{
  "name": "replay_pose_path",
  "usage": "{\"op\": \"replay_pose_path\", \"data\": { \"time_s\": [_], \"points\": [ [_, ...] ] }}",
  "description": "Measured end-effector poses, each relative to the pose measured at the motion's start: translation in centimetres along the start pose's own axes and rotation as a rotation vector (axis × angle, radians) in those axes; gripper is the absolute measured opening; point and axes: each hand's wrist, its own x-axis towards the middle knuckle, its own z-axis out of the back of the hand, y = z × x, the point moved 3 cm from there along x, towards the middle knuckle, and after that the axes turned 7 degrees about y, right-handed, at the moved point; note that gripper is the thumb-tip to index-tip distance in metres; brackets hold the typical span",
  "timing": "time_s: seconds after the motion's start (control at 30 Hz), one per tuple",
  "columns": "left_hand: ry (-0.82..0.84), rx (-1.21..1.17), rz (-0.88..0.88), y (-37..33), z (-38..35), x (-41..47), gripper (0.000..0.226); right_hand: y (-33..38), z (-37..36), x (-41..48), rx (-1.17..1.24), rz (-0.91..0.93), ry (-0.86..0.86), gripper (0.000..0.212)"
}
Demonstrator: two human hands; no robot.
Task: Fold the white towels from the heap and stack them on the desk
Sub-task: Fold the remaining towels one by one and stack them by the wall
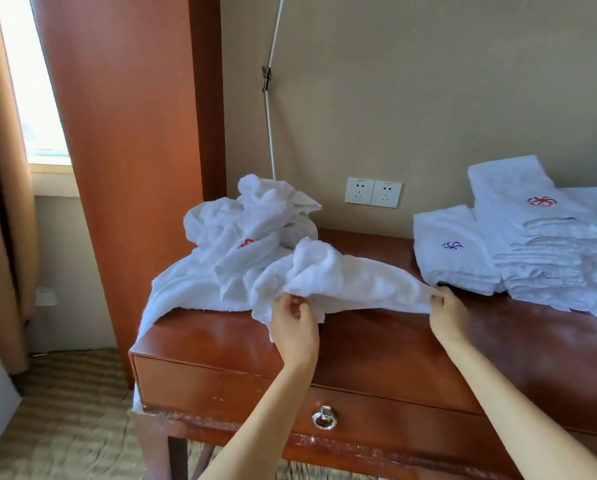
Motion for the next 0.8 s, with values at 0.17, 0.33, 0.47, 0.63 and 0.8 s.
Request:
{"op": "replay_pose_path", "data": {
  "time_s": [0.17,0.33,0.47,0.63,0.8],
  "points": [
    [-0.098,-0.046,-0.004,0.6,0.4,0.3,0.015,-4.8,7.9,-0.7,0.338,-0.32,-0.236,0.032],
    [0.128,0.113,-0.127,0.5,-0.8,0.5,0.032,-8.6,11.1,2.6,0.106,-0.496,-0.018,0.035],
    [0.341,0.391,-0.287,0.2,-2.4,0.0,0.041,-3.7,12.4,1.1,-0.08,-0.137,-0.038,0.043],
    [0.502,0.528,-0.347,0.3,-3.3,-0.2,0.031,3.2,6.4,-4.3,-0.176,0.339,0.562,0.085],
    [0.273,0.485,-0.302,0.3,-2.4,0.2,0.019,5.0,1.3,-6.0,-0.461,0.524,0.524,0.045]
  ]
}}
